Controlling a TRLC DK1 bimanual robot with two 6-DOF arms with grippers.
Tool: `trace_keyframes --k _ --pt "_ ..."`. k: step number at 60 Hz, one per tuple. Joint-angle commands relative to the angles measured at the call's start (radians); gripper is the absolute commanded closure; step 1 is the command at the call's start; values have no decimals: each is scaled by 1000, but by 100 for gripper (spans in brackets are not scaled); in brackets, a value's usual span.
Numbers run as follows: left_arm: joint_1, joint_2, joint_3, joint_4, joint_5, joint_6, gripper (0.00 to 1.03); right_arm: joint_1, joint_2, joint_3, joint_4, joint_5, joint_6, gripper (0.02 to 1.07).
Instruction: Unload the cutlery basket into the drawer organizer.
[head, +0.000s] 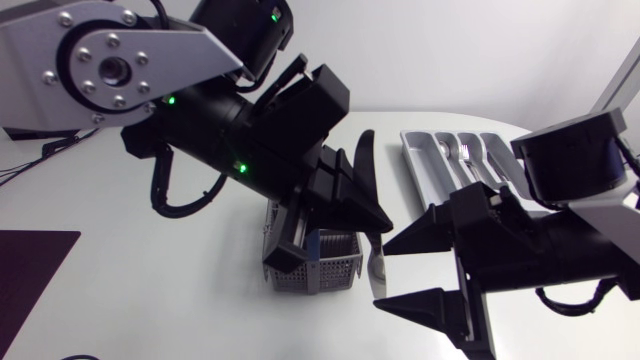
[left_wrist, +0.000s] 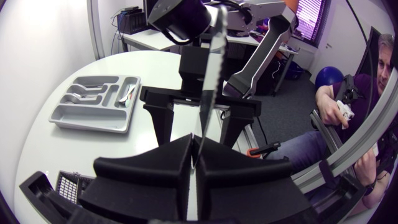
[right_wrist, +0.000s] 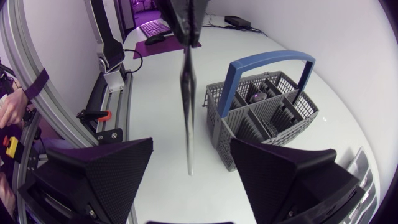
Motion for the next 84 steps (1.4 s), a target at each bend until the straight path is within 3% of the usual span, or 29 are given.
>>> trace_keyframes --k 1,6,16,23,41,44,47,53,58,62,73,84 --pt "-5 18 3 11 19 -21 100 13 31 29 21 -16 25 28" --pt "-3 24 3 12 19 -18 100 15 50 24 44 -24 24 39" --pt "6 33 3 14 21 -15 100 15 74 32 67 -38 17 78" --pt "10 41 2 14 24 -10 100 13 102 36 64 -42 2 96" --pt "24 44 8 18 27 -5 100 2 108 35 43 -38 4 101" --pt "29 44 9 26 27 -7 87 -1 102 32 43 -38 4 101" --pt "35 41 9 31 27 -10 65 -4 96 29 40 -38 4 101" --pt "43 39 11 35 24 -18 32 -11 68 21 32 -39 4 101" --pt "55 32 9 34 22 -18 20 -25 46 20 25 -39 4 101" --pt "66 21 9 21 19 -15 14 -47 39 21 14 -39 4 101" --pt "99 -17 -4 8 -28 -10 11 -152 46 18 12 -29 -18 101" --pt "162 -59 -4 3 -91 -19 11 -389 169 61 21 -22 -107 101"
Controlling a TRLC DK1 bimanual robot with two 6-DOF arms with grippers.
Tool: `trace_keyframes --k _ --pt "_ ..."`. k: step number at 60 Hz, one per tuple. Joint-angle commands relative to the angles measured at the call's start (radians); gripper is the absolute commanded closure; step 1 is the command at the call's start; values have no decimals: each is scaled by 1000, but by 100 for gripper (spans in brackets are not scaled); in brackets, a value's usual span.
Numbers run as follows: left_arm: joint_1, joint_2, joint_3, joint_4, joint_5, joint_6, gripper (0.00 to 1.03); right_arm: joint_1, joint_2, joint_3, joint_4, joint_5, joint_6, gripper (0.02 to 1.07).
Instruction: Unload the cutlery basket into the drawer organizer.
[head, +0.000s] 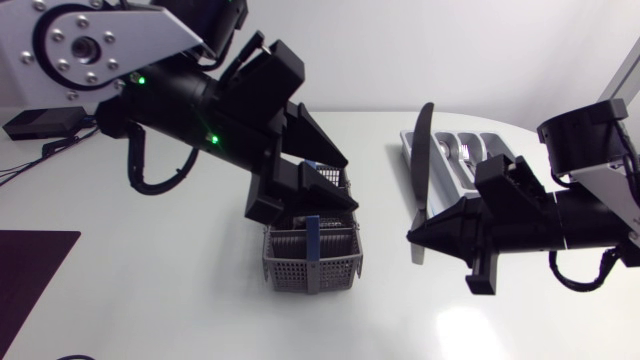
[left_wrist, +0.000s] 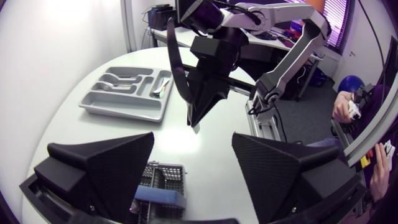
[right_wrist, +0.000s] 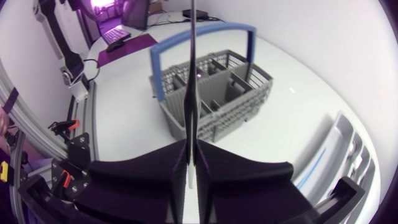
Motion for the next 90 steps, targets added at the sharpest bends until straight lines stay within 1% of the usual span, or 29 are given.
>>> trace_keyframes --k 1,7,10,18,27,31,38,44,55,71,90 --pt "31 -36 -5 -8 -30 -21 11 -102 72 48 3 2 -53 101" --pt "70 -59 -6 -5 -53 -33 11 -228 167 102 10 3 -95 101" --pt "88 -74 -14 -1 -90 -42 11 -298 231 148 17 7 -109 101" --pt "113 -97 -43 24 -151 -59 11 -389 342 234 35 51 -113 101" --pt "133 -130 -92 64 -226 -65 11 -508 535 393 61 103 -76 101" --pt "145 -139 -105 71 -234 -68 11 -553 621 476 61 125 -57 101" --pt "163 -162 -138 94 -252 -68 11 -604 754 603 78 195 -11 101" --pt "182 -174 -177 122 -260 -67 11 -620 840 686 98 255 22 101" --pt "200 -203 -238 159 -274 -59 11 -636 986 850 95 350 92 101" --pt "223 -234 -306 200 -275 -55 11 -623 1127 944 86 462 146 101" --pt "228 -246 -333 213 -275 -44 11 -610 1219 994 72 516 175 101"
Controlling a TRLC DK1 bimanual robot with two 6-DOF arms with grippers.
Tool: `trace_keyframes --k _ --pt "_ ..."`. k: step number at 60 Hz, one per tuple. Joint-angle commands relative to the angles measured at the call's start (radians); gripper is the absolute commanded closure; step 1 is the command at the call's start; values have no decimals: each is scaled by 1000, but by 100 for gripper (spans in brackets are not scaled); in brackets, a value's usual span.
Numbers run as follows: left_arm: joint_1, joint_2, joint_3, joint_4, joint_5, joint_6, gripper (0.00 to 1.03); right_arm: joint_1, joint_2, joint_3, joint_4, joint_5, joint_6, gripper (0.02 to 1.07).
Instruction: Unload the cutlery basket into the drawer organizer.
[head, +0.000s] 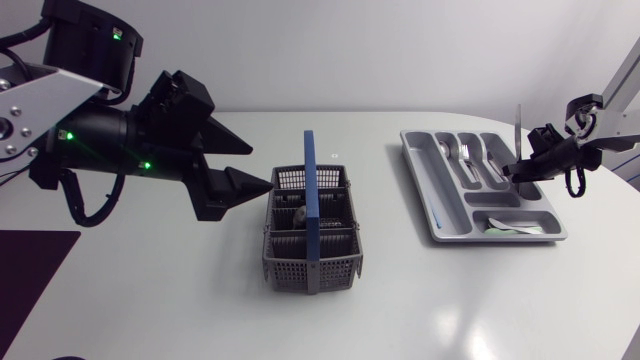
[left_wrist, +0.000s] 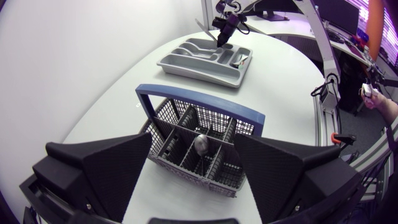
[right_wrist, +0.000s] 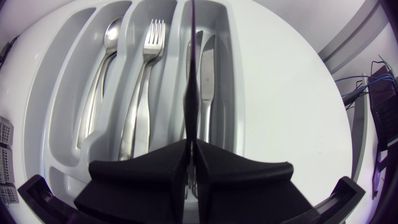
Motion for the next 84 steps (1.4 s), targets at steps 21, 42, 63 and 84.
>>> trace_keyframes --k 21,42,63,84 --pt "5 -63 -59 9 -9 8 11 24 84 86 -7 71 78 79" --pt "5 -92 -96 20 -36 17 11 22 -14 -20 30 73 79 56" --pt "6 -98 -216 137 -67 43 10 105 -364 -342 130 48 45 34" --pt "-40 75 -216 276 -87 101 8 363 -735 -669 144 33 56 18"
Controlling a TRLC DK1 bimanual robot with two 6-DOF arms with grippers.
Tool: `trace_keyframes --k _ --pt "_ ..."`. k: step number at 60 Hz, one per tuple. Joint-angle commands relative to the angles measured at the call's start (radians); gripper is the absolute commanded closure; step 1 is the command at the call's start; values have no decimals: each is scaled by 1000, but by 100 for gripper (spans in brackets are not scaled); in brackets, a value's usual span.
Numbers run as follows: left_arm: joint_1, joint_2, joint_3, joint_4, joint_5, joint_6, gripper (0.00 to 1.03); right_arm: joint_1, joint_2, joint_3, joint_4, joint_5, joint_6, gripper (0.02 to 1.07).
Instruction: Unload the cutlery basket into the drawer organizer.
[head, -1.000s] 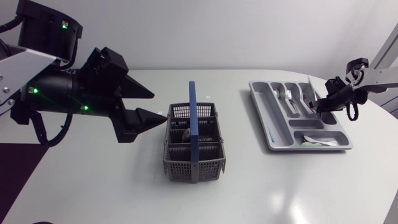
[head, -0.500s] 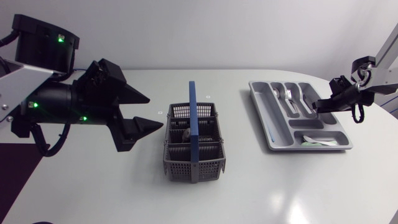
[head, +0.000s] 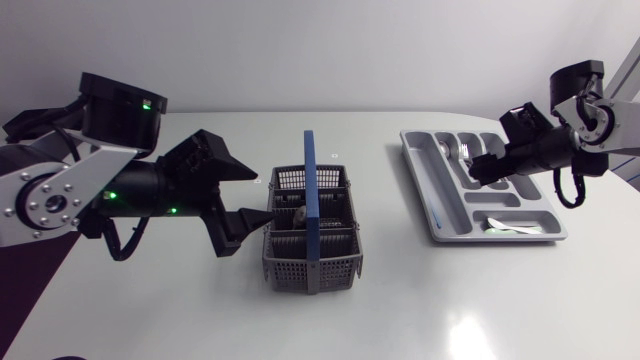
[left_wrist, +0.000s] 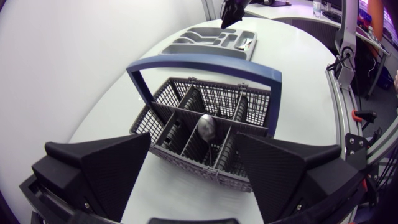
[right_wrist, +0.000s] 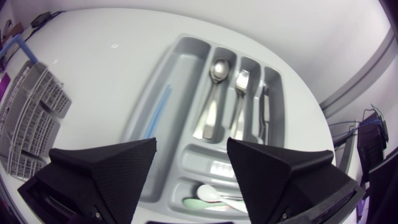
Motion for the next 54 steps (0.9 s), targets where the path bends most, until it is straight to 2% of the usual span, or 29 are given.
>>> trace_keyframes --k 1,17,32,48,54 --pt "-11 64 8 15 -8 41 8 73 -89 -76 3 -11 10 18" --pt "72 175 44 116 -25 55 8 382 -327 -226 -70 -26 47 19" --pt "69 219 91 124 -16 55 8 544 -362 -292 -69 -30 113 18" --pt "78 314 204 24 183 78 9 642 -375 -337 -61 -53 148 18" --pt "67 336 219 -5 220 118 10 671 -376 -357 -49 -53 154 18"
